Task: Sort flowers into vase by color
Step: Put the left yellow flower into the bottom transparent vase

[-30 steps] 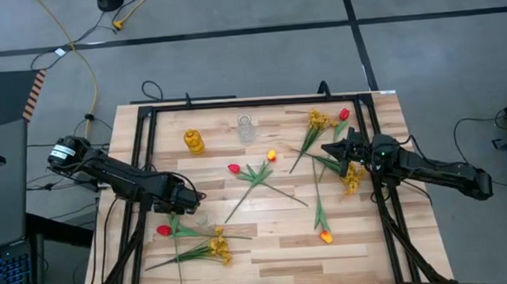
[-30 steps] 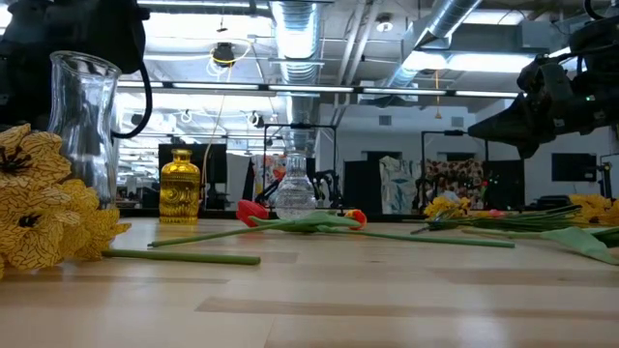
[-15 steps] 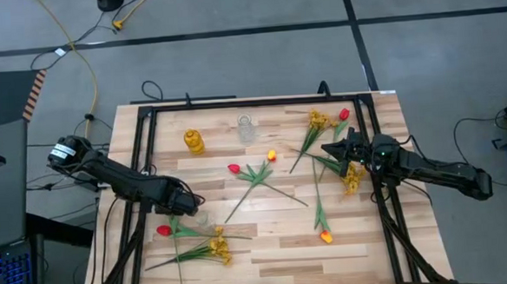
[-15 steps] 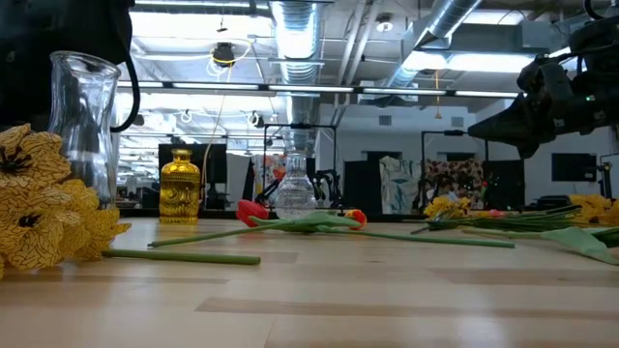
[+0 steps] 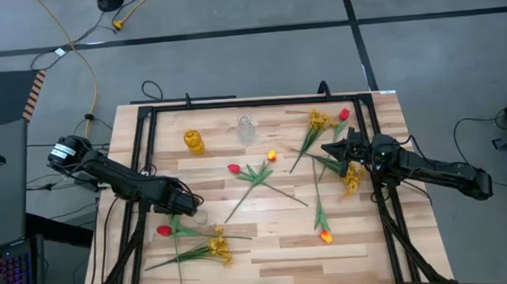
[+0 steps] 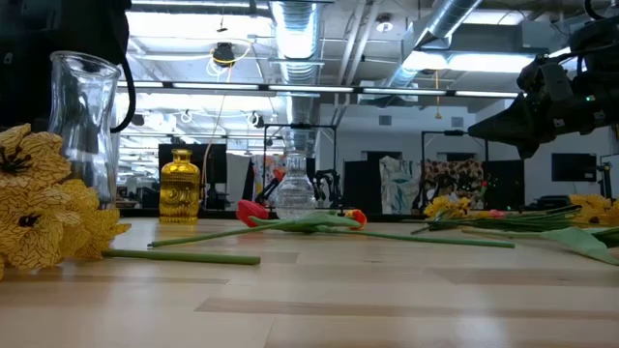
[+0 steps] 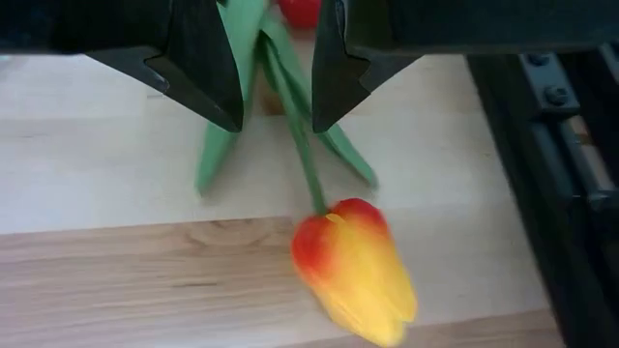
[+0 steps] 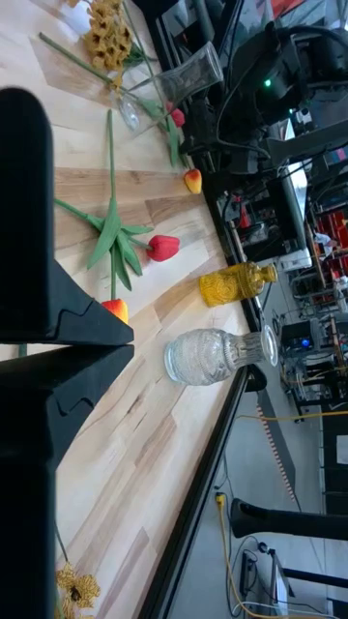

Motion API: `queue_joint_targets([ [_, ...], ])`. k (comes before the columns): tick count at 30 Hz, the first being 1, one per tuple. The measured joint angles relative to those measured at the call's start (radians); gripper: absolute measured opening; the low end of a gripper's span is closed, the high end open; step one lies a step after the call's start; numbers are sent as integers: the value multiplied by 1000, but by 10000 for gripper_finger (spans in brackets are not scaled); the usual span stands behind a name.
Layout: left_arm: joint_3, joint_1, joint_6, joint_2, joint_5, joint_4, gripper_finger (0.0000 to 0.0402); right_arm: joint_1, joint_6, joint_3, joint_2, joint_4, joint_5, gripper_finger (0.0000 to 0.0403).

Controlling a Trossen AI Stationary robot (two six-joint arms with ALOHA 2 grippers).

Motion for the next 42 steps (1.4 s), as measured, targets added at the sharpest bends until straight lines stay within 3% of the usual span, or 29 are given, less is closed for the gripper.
queue_joint_targets([
  [8,-77,0,-7,0,2,97,114,0,0,0,0,0,0,36],
  [25,-80,-1,8,0,0,96,111,0,0,0,0,0,0,36],
  [36,-79,-1,27,0,0,95,12,0,0,0,0,0,0,36],
  [42,-56,-1,61,0,-6,61,7,0,0,0,0,0,0,36],
])
